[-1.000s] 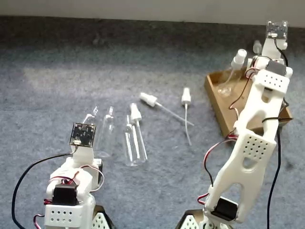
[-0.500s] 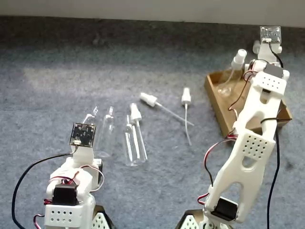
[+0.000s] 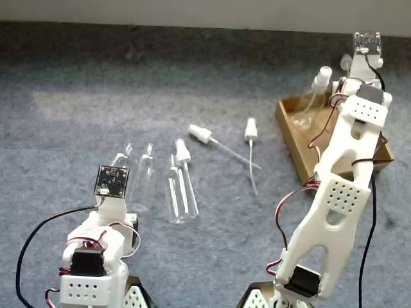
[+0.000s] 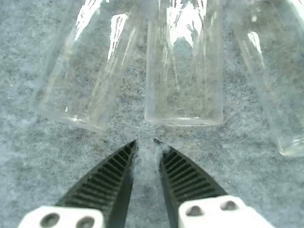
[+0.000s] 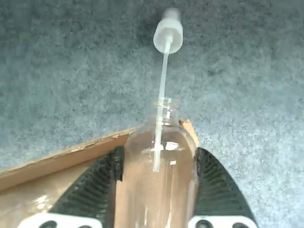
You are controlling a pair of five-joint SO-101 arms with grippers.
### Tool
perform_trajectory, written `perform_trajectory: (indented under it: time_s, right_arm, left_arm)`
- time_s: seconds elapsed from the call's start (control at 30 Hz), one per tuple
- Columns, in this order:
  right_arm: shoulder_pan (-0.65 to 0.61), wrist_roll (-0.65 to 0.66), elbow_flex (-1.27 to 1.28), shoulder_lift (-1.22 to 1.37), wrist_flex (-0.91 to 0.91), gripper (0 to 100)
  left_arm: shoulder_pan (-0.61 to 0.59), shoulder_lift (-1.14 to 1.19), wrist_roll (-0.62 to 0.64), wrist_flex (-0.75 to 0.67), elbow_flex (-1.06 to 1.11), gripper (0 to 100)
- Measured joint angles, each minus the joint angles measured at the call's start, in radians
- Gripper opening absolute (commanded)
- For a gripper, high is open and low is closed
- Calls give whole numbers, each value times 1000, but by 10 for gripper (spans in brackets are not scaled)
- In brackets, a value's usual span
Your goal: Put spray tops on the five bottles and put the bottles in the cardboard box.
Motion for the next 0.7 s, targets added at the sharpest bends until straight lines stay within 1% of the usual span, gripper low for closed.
perform_trajectory:
  time_s: [0.17,0.3,0.4,0.57,0.7]
  right_arm:
    - [0,0,-28,0,0,80]
    - [0,-71,-32,0,0,80]
    - [0,-95,-32,0,0,80]
    - [2,-109,-32,8,-83,80]
    - [8,-175,-55,84,-114,82]
  left_arm:
    - [0,0,0,0,0,5]
    - [0,0,0,0,0,5]
    - [0,0,0,0,0,5]
    - [0,0,0,0,0,5]
    - [0,0,0,0,0,5]
